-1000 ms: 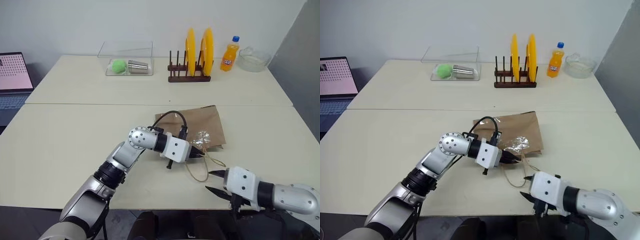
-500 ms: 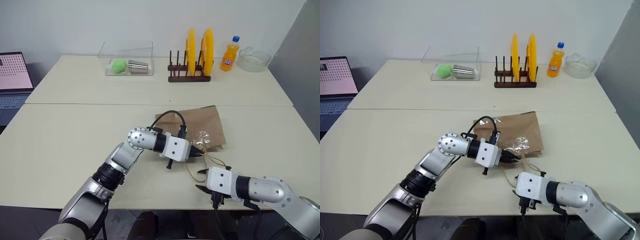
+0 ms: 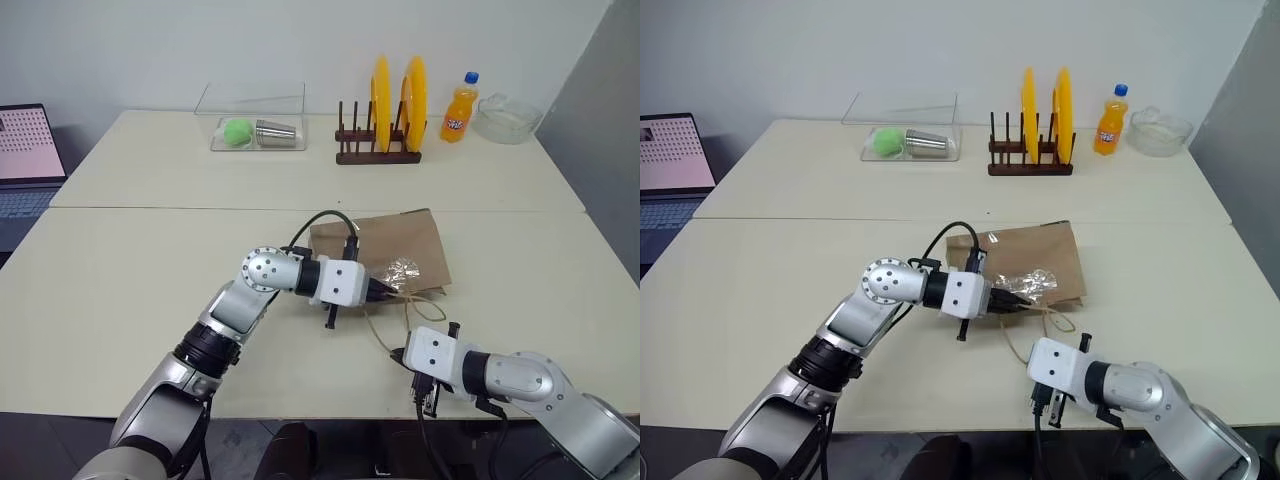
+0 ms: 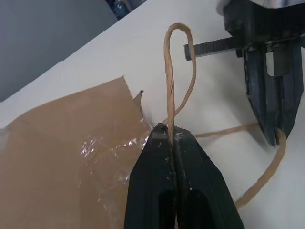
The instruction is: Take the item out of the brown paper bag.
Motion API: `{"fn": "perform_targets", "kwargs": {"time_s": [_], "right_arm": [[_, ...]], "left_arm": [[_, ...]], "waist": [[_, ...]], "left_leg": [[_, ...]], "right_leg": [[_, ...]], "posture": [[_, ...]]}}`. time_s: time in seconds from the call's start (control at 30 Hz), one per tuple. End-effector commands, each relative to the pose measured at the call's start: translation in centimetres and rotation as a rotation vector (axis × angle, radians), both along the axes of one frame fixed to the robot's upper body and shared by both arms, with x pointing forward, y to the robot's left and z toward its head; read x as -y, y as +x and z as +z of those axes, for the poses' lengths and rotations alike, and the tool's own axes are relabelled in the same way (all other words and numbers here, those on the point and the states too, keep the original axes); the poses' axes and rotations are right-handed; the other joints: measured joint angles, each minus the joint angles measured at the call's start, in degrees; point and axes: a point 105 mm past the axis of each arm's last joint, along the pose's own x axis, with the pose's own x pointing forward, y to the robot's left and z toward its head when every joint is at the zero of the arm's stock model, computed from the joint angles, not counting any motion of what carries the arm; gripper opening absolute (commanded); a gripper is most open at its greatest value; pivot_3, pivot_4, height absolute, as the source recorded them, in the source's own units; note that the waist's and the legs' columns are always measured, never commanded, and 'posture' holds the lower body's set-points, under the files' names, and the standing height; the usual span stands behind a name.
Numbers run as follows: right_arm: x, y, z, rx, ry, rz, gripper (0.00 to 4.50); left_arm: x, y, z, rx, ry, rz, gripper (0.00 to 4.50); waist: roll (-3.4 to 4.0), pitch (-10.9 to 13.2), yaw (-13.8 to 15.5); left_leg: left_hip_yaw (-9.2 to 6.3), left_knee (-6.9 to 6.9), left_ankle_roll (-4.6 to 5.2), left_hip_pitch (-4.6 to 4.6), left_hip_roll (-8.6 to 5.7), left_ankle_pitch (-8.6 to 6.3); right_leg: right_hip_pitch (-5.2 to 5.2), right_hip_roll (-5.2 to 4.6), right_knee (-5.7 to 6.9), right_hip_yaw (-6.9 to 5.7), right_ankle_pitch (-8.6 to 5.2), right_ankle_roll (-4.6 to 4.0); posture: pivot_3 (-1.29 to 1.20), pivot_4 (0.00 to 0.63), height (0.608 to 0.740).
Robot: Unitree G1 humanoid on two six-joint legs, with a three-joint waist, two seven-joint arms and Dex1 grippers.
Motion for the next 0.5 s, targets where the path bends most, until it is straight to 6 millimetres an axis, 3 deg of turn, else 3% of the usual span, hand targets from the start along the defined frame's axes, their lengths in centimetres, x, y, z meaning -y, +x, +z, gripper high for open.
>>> {"fn": "perform_targets", "kwargs": {"time_s": [0.03,0.27,0.5], "right_arm": [[-0.6,-0.2,0.3,0.010,0.013,0.023,0.02],[-1.1,-0.9,-0.6,-0.006,-0.019,0.065,0.02],[-1.4,-1.6,-1.7,-0.024,-0.043,0.088,0.02]], "left_arm": [[-0.8,1.1,3.0,-0.002,-0.087,0.083,0.00],[-0.6,3.3,6.9,-0.073,-0.198,0.188,0.00],[-0.3,4.4,9.4,-0.049,-0.240,0.191,0.00]], "waist": [[0.00,0.0,0.0],[0.00,0.0,0.0],[0.00,0.0,0.0]], "left_leg": [[-0.01,0.00,0.00,0.00,0.00,0.00],[-0.02,0.04,0.00,-0.04,-0.01,0.00],[-0.03,0.04,-0.02,-0.03,-0.01,0.01]], "right_leg": [[0.00,0.00,0.00,-0.01,0.00,0.00],[0.00,0.00,-0.01,-0.02,0.00,0.00],[-0.01,0.00,0.00,-0.02,0.00,0.00]], "posture": [[0.00,0.150,0.740],[0.00,0.150,0.740],[0.00,0.150,0.740]]}}
